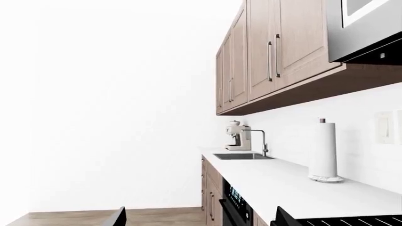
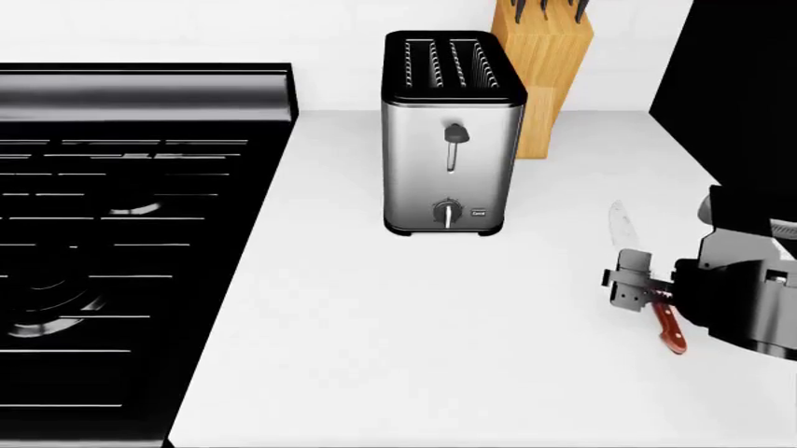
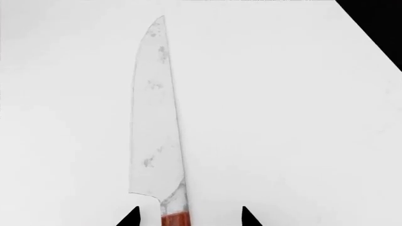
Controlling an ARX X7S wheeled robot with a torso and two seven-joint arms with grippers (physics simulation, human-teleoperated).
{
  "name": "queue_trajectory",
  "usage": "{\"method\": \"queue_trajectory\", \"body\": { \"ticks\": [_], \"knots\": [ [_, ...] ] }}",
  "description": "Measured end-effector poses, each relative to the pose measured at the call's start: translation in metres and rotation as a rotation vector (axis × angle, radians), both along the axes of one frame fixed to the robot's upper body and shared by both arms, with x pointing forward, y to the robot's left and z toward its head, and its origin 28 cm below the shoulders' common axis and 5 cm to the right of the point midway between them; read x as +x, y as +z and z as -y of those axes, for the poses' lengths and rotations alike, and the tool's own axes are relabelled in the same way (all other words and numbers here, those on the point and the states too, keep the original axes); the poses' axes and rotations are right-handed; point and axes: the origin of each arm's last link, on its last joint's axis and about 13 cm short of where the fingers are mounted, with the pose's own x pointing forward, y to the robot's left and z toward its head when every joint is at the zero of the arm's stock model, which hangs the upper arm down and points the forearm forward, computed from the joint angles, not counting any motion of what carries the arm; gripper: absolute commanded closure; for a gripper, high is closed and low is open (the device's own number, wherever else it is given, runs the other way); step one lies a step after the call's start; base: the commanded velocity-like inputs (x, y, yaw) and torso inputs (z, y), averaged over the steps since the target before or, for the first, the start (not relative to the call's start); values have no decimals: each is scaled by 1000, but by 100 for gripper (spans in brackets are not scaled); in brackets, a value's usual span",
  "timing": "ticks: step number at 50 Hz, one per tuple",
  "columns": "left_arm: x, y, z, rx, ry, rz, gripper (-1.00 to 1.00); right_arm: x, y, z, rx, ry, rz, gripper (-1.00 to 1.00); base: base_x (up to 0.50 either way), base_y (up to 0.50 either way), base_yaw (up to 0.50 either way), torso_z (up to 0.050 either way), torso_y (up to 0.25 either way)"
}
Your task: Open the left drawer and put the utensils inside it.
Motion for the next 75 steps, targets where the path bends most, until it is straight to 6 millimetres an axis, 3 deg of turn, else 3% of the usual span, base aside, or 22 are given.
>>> {"method": "queue_trajectory", "body": {
  "ticks": [8, 9, 48, 75],
  "knots": [
    [0, 0, 0, 0, 0, 0, -100, 0, -1, 0, -2, 3, 5, -100, 0, 0, 0, -4, 0],
    [0, 0, 0, 0, 0, 0, -100, 0, -1, 0, -2, 4, 6, 100, 0, 0, 0, 0, 0],
    [0, 0, 0, -3, 0, 1, -100, -1, -7, -4, -44, 101, 39, 100, 1, 0, 0, -3, 0],
    [1, 0, 0, -7, 0, 1, -100, -6, -7, -8, -43, 74, 38, 100, -1, 0, 0, -2, 0]
  ]
}}
